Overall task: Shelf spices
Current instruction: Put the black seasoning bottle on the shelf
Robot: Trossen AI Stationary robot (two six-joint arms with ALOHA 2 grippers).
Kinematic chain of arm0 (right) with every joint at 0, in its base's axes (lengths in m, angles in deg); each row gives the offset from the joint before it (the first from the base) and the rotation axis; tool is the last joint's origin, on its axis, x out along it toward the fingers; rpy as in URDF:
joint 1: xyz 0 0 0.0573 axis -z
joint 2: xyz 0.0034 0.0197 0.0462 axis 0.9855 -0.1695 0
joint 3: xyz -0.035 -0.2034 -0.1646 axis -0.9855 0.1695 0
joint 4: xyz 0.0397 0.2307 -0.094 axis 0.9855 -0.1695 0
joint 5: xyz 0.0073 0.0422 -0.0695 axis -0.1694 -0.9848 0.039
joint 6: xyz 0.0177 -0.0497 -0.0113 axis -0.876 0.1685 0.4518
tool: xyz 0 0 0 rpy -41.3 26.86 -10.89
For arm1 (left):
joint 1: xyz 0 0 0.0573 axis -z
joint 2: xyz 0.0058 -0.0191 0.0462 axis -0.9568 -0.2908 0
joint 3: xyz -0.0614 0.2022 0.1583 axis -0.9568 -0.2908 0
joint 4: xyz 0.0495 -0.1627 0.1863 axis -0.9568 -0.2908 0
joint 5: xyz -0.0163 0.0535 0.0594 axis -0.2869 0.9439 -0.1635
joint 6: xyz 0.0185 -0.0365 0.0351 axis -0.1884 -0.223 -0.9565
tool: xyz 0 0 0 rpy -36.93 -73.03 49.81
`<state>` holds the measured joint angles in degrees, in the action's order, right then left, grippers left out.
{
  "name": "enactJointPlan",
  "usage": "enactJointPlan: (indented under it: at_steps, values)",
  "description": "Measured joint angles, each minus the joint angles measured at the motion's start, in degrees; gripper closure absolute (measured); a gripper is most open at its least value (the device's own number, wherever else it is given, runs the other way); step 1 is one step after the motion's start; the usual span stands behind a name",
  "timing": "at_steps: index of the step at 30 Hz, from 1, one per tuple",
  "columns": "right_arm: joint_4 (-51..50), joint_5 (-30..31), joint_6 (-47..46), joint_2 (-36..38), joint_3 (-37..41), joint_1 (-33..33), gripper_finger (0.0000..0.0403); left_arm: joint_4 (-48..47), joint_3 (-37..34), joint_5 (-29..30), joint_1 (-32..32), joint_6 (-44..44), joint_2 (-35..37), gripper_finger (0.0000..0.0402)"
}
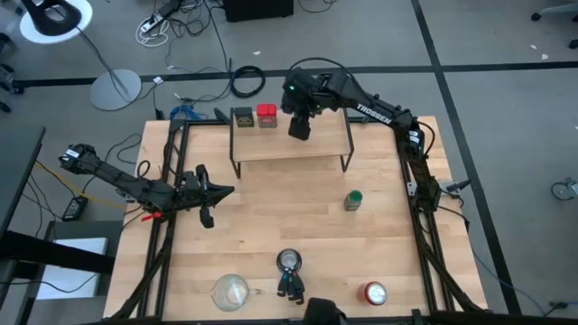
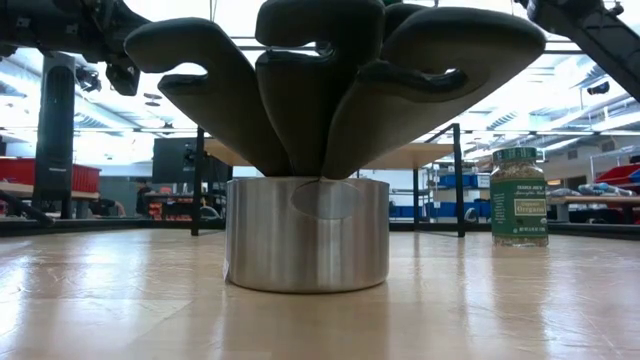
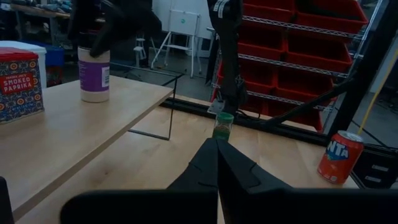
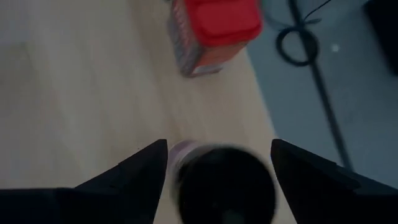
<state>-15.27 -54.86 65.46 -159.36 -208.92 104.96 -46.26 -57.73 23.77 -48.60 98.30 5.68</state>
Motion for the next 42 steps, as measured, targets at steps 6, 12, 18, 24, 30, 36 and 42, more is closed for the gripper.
enactJointPlan:
  at_steps: [6,12,18,24,30,36,42]
  values:
    - [5.9,2.6,3.4,1.2,0.0,-1.5,0.0127,0.0,0.0,0.0,0.0,0.0,0.0,0.04]
    - [10.3,5.1,5.1,2.7,0.0,-3.4,0.0134,0.0,0.0,0.0,0.0,-0.1,0.0,0.04]
    - [9.3,8.0,7.1,4.9,-0.3,-6.4,0.0193,0.0,0.0,0.0,0.0,-0.1,0.0,0.04]
    - [1.4,8.4,6.4,5.5,-0.3,-9.0,0.0363,-0.1,0.0,0.0,0.0,-0.2,0.0,0.04]
    - [-4.7,8.1,4.6,5.6,1.8,-10.4,0.0399,0.0,0.0,0.0,0.0,-0.4,0.0,0.04]
    - [-5.9,8.1,2.2,5.6,6.5,-8.7,0.0401,0.5,0.0,0.0,0.0,-0.4,0.0,0.04]
    - [-3.7,8.2,0.9,5.4,11.6,-6.0,0.0402,0.6,0.0,0.0,0.0,0.0,0.0,0.04]
